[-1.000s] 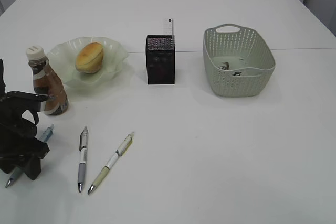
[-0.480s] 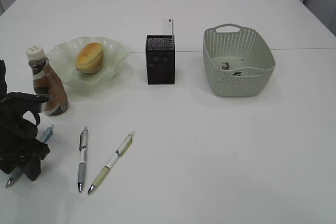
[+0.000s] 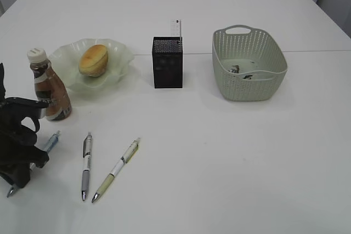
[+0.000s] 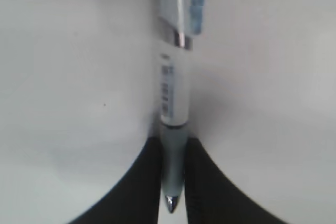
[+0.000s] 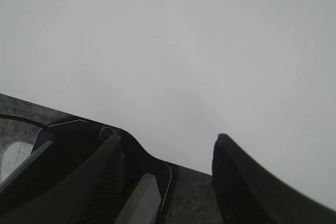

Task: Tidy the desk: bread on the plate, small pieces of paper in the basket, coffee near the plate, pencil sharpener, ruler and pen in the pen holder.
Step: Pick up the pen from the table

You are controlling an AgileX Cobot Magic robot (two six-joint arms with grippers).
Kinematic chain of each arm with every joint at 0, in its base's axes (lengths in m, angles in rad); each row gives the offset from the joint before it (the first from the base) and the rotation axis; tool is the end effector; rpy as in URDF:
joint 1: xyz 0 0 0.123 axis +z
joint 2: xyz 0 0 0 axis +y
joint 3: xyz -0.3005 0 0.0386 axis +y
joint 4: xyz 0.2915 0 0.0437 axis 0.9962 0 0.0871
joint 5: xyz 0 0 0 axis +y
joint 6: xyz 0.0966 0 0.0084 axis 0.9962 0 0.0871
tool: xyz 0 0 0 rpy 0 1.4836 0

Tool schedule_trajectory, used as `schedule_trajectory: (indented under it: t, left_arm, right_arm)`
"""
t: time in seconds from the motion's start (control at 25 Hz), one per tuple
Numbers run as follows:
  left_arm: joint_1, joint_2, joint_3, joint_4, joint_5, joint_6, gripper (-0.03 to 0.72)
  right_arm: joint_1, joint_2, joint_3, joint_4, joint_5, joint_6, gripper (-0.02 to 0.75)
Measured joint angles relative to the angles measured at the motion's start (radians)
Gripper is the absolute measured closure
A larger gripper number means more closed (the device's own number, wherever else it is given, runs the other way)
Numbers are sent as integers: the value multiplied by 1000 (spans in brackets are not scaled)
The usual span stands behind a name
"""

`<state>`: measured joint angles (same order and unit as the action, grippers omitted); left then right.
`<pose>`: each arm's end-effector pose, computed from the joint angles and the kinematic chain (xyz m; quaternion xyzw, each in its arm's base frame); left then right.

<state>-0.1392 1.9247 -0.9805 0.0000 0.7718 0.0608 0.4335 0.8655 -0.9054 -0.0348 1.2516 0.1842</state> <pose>0.3377 -0.0473 0.0842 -0.0998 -0.9946 -0.0011 0.0290 0.1519 0.0668 0.3447 -0.1229 0.9673 0.0508 0.2161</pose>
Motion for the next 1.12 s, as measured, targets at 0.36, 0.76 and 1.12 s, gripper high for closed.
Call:
schedule_trajectory:
  t: [0.36, 0.76, 1.12]
  left_arm:
    - [0, 0, 0, 0, 7, 0, 629]
    - [0, 2, 0, -10, 39, 0, 631]
    - [0, -29, 0, -42, 88, 0, 632]
  right_arm:
    - [0, 0, 0, 0, 0, 0, 309]
    - [0, 0, 0, 0, 0, 0, 309]
    - [0, 0, 0, 0, 0, 0, 309]
